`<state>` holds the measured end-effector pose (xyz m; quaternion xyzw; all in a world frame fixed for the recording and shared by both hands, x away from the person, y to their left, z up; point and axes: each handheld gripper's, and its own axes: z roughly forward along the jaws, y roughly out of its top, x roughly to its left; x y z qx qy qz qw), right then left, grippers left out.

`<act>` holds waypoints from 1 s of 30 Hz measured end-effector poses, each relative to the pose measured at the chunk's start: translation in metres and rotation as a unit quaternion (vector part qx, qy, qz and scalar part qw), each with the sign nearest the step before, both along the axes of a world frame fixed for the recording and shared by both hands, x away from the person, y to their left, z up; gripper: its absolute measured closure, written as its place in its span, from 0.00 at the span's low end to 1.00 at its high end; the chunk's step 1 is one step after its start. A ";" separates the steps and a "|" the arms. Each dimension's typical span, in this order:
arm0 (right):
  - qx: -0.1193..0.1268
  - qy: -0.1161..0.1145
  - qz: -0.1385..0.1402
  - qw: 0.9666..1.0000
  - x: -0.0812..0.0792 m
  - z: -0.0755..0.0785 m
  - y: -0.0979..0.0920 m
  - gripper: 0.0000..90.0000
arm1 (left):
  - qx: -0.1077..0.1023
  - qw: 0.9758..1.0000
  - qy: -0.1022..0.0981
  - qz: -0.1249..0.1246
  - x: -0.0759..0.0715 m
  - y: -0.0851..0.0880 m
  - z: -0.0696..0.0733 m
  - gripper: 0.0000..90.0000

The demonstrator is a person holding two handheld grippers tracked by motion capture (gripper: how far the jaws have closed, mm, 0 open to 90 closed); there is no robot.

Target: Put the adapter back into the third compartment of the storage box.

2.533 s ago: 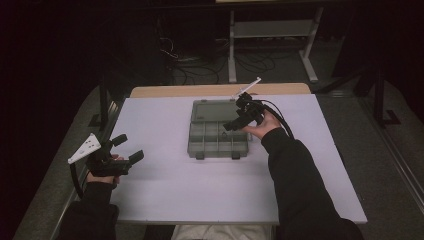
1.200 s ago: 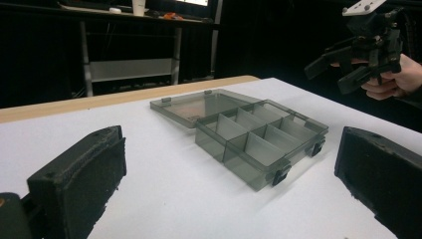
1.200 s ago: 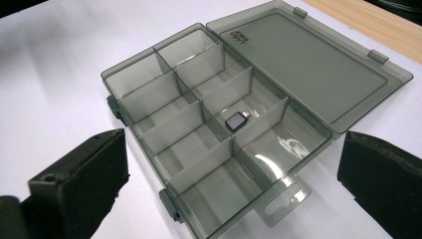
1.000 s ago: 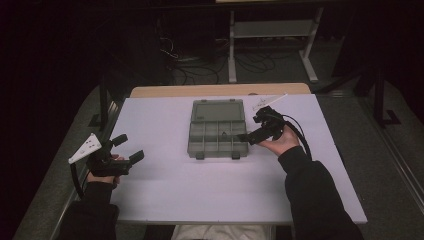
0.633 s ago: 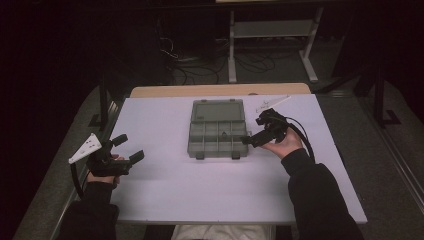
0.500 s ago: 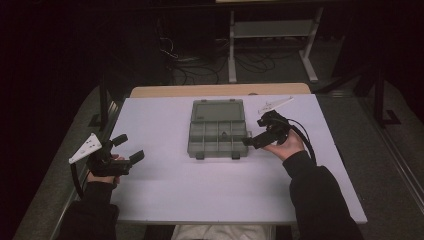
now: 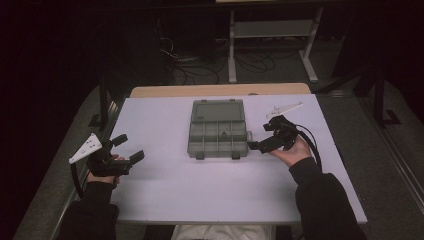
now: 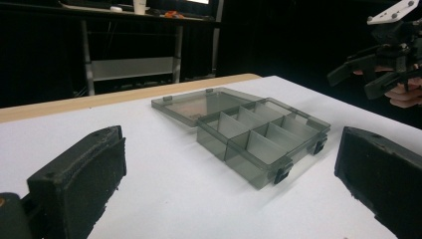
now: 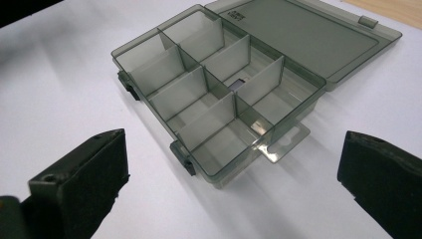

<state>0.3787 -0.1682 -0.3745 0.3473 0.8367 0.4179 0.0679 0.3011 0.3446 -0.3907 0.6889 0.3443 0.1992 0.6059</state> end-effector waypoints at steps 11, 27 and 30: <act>0.013 0.002 -0.014 1.000 -0.012 -0.004 -0.011 0.00 | -0.001 1.000 0.000 0.000 0.000 0.000 0.000 0.00; 0.036 -0.001 -0.033 0.999 -0.032 -0.010 -0.029 0.00 | -0.001 1.000 -0.001 0.000 0.000 0.000 0.000 0.00; 0.042 -0.001 -0.036 0.998 -0.036 -0.011 -0.032 0.00 | -0.001 1.000 -0.001 0.000 0.000 0.000 0.000 0.00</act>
